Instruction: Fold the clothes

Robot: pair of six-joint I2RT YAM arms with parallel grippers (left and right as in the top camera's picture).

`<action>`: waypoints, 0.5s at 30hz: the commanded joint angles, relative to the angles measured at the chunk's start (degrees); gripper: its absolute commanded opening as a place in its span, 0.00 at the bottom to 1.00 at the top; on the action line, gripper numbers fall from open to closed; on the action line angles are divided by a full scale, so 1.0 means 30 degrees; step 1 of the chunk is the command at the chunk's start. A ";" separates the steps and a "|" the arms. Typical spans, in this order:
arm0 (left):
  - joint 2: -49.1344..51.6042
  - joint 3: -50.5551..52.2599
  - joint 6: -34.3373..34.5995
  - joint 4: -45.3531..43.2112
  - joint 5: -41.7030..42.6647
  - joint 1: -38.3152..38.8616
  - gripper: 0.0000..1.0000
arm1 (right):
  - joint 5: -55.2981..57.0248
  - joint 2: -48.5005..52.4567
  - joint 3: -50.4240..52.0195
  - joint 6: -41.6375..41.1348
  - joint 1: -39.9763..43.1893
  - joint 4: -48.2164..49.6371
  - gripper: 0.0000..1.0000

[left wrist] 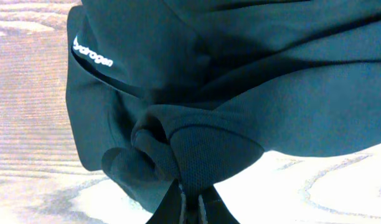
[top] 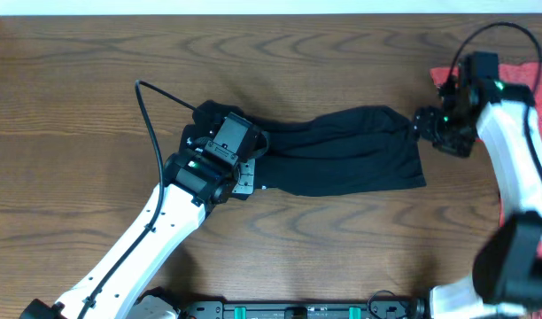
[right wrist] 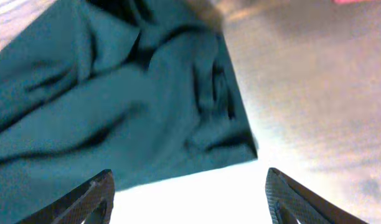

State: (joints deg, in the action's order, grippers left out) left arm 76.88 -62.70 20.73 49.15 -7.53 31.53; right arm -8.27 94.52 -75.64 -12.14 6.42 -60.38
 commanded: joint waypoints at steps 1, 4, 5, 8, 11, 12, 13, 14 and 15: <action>0.0095 -0.0029 -0.0270 -0.0015 -0.0321 -0.0117 0.06 | -0.0619 -0.1406 0.2404 0.0357 0.0095 0.0240 0.76; 0.0095 -0.0029 -0.0342 -0.0007 -0.0321 -0.0117 0.06 | -0.1829 -0.1530 0.4408 0.0357 0.0087 0.0838 0.75; 0.0095 -0.0029 -0.0350 0.0000 -0.0321 -0.0117 0.06 | -0.2237 -0.1464 0.5027 0.0350 0.0080 0.1209 0.74; 0.0095 -0.0029 -0.0342 -0.0007 -0.0313 -0.0117 0.06 | -0.2951 -0.1450 0.6776 0.0146 0.0015 0.2725 0.72; 0.0095 -0.0029 -0.0342 0.0066 -0.0306 -0.0117 0.06 | -0.3198 -0.1392 0.7672 -0.0022 -0.0219 0.3876 0.72; 0.0095 -0.0029 -0.0335 0.0087 -0.0306 -0.0117 0.06 | -0.3322 -0.1319 0.7803 -0.0029 -0.0357 0.4153 0.72; 0.0095 -0.0029 -0.0335 0.0087 -0.0306 -0.0117 0.06 | -0.3344 -0.1253 0.7861 -0.0087 -0.0459 0.4306 0.71; 0.0095 -0.0029 -0.0335 0.0073 -0.0306 -0.0117 0.06 | -0.3402 -0.1115 0.7898 -0.0087 -0.0619 0.4430 0.70; 0.0095 -0.0029 -0.0335 0.0066 -0.0306 -0.0117 0.06 | -0.3402 -0.0991 0.7905 -0.0087 -0.0729 0.4503 0.69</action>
State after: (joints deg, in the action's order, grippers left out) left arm 76.88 -62.70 20.69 49.23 -7.53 31.53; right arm -16.36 90.52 -52.25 -11.77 5.63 -47.68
